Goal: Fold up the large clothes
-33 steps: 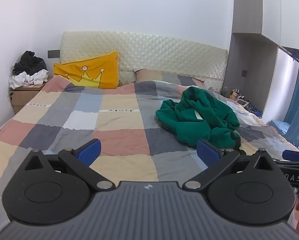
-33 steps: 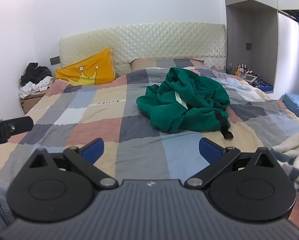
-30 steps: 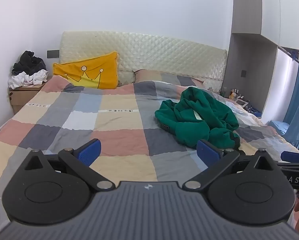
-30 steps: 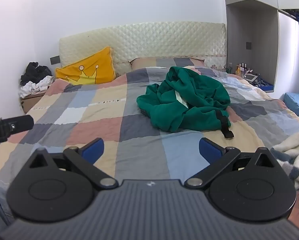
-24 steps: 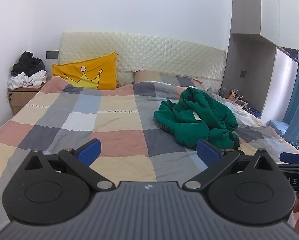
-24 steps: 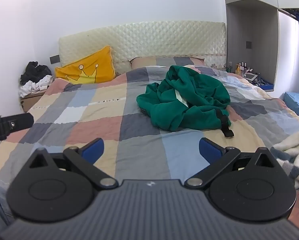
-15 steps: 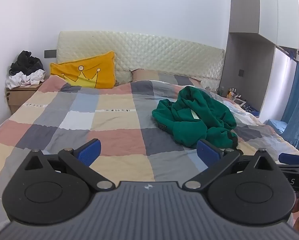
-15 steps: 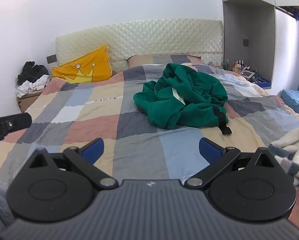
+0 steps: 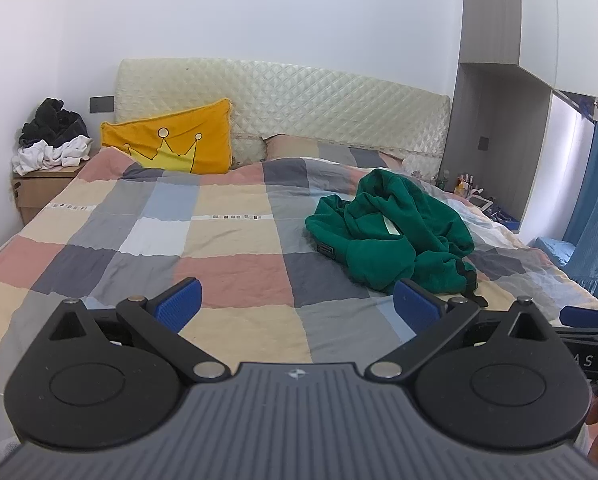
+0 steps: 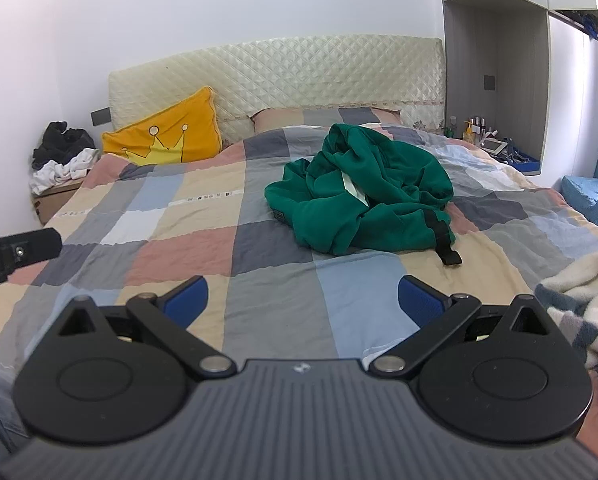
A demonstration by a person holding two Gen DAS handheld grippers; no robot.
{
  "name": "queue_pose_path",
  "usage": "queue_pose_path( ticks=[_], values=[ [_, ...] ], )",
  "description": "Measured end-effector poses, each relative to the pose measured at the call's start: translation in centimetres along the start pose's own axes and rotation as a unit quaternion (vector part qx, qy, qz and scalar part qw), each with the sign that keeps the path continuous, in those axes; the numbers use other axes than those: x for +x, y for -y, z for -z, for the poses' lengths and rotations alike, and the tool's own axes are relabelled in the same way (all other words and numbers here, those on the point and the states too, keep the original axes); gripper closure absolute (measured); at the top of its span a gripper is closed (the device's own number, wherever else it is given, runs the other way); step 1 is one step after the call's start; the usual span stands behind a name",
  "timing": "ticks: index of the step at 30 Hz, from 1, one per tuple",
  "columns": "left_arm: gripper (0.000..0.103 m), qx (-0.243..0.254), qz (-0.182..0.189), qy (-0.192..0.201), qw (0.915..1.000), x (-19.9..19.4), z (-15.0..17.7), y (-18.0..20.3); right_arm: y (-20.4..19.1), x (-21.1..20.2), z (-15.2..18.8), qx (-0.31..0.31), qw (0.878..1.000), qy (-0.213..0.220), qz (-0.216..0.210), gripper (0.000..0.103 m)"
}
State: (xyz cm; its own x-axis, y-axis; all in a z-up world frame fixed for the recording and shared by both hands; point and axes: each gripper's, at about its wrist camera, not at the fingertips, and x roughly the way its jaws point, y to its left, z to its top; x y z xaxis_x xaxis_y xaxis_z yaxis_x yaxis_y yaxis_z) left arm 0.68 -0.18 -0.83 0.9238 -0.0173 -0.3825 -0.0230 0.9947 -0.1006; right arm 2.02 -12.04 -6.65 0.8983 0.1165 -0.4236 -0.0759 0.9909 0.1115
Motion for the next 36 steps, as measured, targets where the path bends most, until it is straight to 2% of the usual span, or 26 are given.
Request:
queue_pose_path(
  ticks=[36],
  values=[
    [0.000,-0.003,-0.002,0.002,1.0000,-0.03,-0.05,0.00,0.07,0.59,0.79,0.006,1.000,-0.007,0.002,0.000]
  ],
)
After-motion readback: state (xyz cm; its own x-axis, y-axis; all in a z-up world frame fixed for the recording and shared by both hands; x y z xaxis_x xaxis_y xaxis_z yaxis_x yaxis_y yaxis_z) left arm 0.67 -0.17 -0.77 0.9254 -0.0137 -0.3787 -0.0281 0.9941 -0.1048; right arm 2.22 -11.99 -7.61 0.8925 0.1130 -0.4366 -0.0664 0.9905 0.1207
